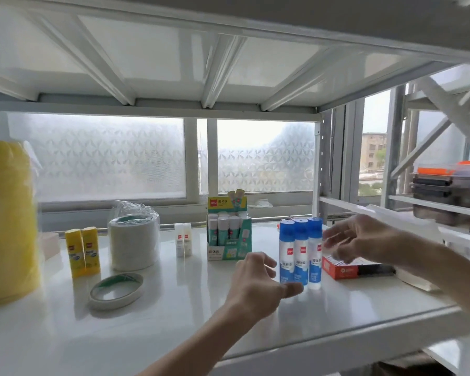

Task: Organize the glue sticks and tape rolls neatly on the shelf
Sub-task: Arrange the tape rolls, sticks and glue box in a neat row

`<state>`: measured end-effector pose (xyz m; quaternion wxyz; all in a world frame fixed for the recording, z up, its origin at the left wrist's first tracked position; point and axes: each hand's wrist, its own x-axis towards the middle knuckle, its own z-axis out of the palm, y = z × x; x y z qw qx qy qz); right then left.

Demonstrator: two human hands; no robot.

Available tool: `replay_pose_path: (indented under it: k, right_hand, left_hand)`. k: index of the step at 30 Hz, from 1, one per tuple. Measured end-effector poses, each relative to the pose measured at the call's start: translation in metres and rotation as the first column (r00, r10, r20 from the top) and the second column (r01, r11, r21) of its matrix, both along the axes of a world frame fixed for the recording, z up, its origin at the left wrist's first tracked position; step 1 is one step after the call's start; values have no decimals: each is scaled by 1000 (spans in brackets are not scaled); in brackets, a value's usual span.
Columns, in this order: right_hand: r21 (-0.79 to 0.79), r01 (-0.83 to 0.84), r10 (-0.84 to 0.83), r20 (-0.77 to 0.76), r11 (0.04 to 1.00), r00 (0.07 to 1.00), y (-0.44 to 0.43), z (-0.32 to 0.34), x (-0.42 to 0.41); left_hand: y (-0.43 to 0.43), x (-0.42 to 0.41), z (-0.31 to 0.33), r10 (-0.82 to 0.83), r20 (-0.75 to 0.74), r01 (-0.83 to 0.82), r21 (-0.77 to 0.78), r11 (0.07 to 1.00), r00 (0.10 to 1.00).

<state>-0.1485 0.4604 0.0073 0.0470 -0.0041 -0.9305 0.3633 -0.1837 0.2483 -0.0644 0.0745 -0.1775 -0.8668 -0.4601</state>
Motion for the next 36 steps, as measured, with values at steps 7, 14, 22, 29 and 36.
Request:
replay_pose_path:
  k: [7,14,22,29,36]
  right_hand:
    - [0,148,-146,-177,989,973,-27,-45,1]
    - [46,279,-250,-321,959,913,-36,-57,-27]
    - [4,349,-326,-347,937,879,-51,-54,-70]
    - [-23,386,-373,-321,922,871,-49,-49,-96]
    - [-11,427,-408,-323,904,854,-44,-51,-118]
  left_hand:
    - [23,5,-9,167,-144,-159,67,985,975]
    - [37,-9,-9,208,-209,-206,33,978,955]
    - [50,-44,-2,270,-124,-273,-6,962,955]
    - [68,-65,2,279,-61,-280,-14,960,958]
    - [82,-85,1,281,-34,-281,13,960,959]
